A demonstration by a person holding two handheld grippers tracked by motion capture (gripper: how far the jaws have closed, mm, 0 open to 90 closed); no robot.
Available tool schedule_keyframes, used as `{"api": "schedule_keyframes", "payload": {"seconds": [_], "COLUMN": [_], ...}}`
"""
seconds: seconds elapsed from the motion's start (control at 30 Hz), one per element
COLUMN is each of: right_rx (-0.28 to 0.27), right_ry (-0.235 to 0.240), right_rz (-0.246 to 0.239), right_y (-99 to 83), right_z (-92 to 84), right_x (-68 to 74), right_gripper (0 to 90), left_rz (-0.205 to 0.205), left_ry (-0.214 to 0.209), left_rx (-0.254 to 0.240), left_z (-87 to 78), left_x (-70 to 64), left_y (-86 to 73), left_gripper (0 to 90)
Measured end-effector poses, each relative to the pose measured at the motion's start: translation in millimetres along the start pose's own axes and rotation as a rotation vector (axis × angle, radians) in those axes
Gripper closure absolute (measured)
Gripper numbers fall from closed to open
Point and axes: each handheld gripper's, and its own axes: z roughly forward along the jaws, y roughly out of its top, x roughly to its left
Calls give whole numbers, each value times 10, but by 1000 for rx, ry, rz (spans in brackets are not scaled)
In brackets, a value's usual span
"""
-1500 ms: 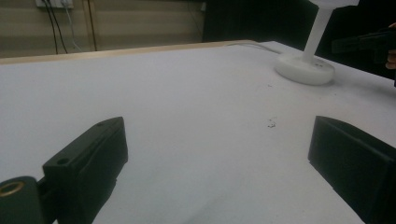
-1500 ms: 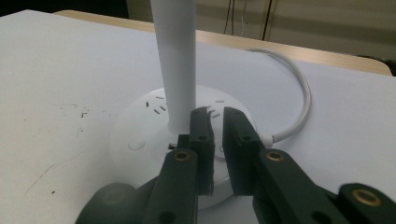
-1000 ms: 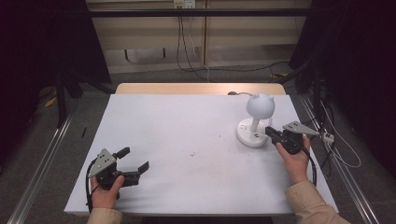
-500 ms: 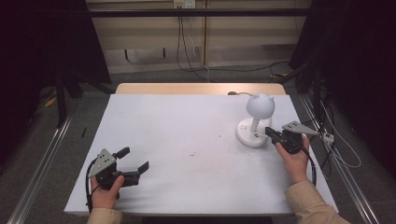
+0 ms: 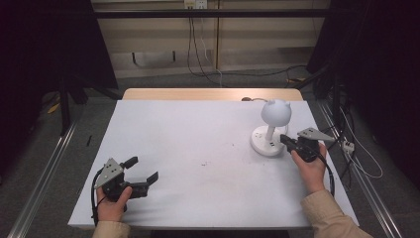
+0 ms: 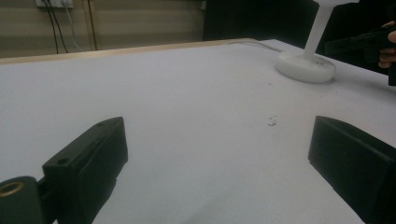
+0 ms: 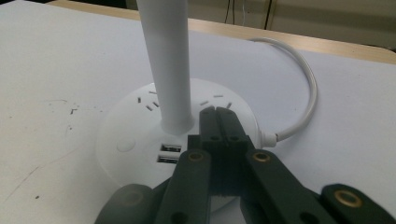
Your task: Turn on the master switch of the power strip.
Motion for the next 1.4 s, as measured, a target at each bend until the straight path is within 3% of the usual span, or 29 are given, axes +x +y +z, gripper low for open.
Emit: {"api": "schedule_keyframes", "payload": {"seconds": [1.4], "right_rx": [29], "right_ry": [-29], "right_rz": [-16], "right_y": [-45], "right_z": [108], "right_x": [-52], "right_gripper": [900], "left_rz": [2], "left_ry": [-8], "left_rx": [14], "left_z": [24], "left_x": [-6], "left_y": [-14], "left_gripper": [45]}}
